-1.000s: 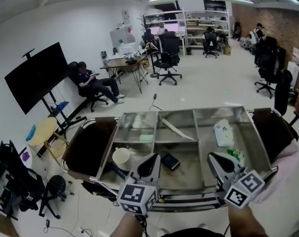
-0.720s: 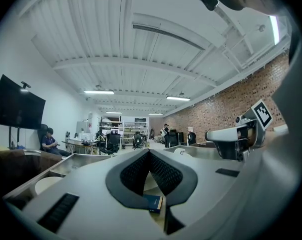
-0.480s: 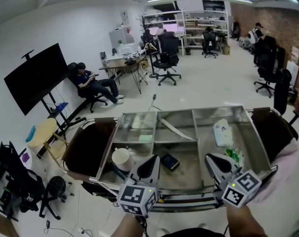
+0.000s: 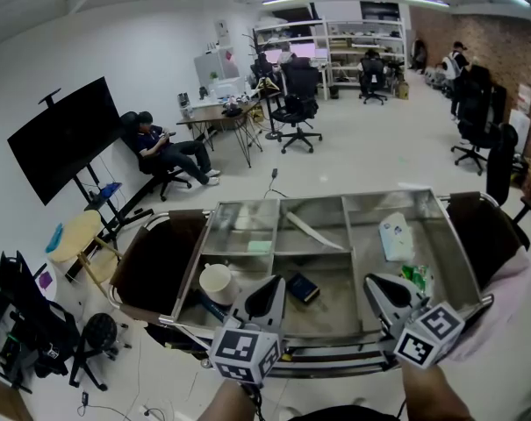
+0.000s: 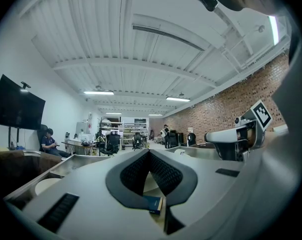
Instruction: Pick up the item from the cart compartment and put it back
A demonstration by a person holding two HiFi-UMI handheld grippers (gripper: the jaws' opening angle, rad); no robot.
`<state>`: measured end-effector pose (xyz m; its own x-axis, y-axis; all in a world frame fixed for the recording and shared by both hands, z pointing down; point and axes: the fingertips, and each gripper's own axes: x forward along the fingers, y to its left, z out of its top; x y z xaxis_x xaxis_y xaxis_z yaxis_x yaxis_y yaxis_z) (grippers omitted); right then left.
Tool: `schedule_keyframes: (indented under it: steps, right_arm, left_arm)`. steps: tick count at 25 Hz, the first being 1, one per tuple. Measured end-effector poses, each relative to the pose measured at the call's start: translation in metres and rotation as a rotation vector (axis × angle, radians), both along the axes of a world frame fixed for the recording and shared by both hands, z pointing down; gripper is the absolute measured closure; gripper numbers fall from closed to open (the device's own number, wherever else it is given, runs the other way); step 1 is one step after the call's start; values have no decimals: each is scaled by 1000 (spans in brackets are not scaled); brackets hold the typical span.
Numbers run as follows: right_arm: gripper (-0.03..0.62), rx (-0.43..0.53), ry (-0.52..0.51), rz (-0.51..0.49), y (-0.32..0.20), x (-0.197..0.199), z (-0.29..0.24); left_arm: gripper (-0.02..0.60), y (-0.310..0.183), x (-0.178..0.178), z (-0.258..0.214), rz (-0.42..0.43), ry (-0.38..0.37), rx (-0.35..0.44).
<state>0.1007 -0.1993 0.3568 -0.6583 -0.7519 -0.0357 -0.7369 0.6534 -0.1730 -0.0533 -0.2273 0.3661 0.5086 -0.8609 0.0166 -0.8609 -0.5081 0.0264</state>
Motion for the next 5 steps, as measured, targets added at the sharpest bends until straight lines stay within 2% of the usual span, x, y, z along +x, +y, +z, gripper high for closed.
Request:
schedule_keyframes:
  steps: [5]
  right_arm:
    - [582, -2, 2, -2, -1, -2, 0]
  left_arm:
    - [581, -1, -2, 1, -1, -2, -2]
